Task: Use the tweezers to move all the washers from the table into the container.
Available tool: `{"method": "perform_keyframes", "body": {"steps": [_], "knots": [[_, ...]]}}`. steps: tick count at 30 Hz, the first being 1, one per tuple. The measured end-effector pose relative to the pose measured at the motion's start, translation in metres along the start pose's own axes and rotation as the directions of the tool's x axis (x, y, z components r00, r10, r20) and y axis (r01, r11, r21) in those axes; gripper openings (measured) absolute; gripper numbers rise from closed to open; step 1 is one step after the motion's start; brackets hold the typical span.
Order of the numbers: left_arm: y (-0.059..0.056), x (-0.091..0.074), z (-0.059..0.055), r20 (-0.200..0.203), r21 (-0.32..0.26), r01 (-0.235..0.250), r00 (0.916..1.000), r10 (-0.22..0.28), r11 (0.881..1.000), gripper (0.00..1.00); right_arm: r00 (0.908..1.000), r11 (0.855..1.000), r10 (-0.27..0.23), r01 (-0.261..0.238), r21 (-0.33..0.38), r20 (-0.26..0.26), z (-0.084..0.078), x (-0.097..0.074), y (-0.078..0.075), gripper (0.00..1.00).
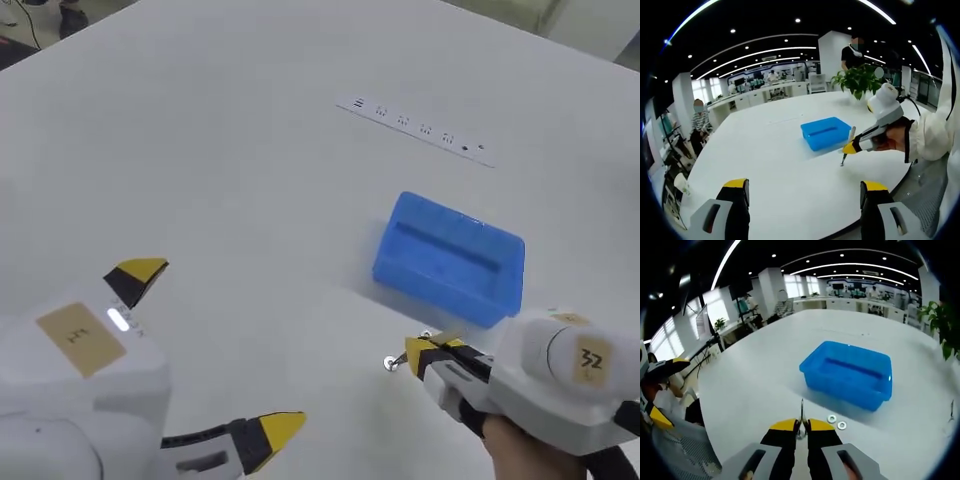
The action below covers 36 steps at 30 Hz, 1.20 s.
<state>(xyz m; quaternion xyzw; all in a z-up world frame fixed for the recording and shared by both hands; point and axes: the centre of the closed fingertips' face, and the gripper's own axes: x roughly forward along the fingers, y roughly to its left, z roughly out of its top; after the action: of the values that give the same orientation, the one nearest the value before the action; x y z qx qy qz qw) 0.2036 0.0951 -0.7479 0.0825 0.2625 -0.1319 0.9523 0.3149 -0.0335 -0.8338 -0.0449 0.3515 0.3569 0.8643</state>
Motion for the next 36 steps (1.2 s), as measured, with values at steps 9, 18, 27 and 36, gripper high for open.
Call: {"method": "perform_keyframes", "body": {"steps": [9, 18, 27, 36], "knots": [[0.000, 0.002, -0.002, -0.009, 0.001, 0.000, 1.0000, 0.000, 1.000, 0.93, 0.9999, 0.993, -0.010, 0.010, -0.121, 0.002, -0.001, 0.001, 0.006, 0.03], [0.000, -0.001, 0.003, 0.008, 0.013, 0.000, 1.0000, 0.000, 1.000, 0.93, 0.9998, 0.989, -0.016, 0.015, -0.144, -0.008, -0.003, -0.001, 0.005, 0.01], [0.005, -0.004, 0.005, 0.017, 0.012, -0.013, 0.9998, 0.013, 1.000, 0.93, 0.9999, 0.994, 0.000, 0.002, -0.108, 0.013, 0.010, -0.012, 0.007, 0.01], [0.003, -0.006, 0.012, 0.032, 0.028, -0.003, 0.9995, 0.002, 1.000, 0.93, 0.9994, 0.991, 0.008, -0.003, -0.130, 0.035, 0.027, -0.027, 0.009, 0.01]]}}
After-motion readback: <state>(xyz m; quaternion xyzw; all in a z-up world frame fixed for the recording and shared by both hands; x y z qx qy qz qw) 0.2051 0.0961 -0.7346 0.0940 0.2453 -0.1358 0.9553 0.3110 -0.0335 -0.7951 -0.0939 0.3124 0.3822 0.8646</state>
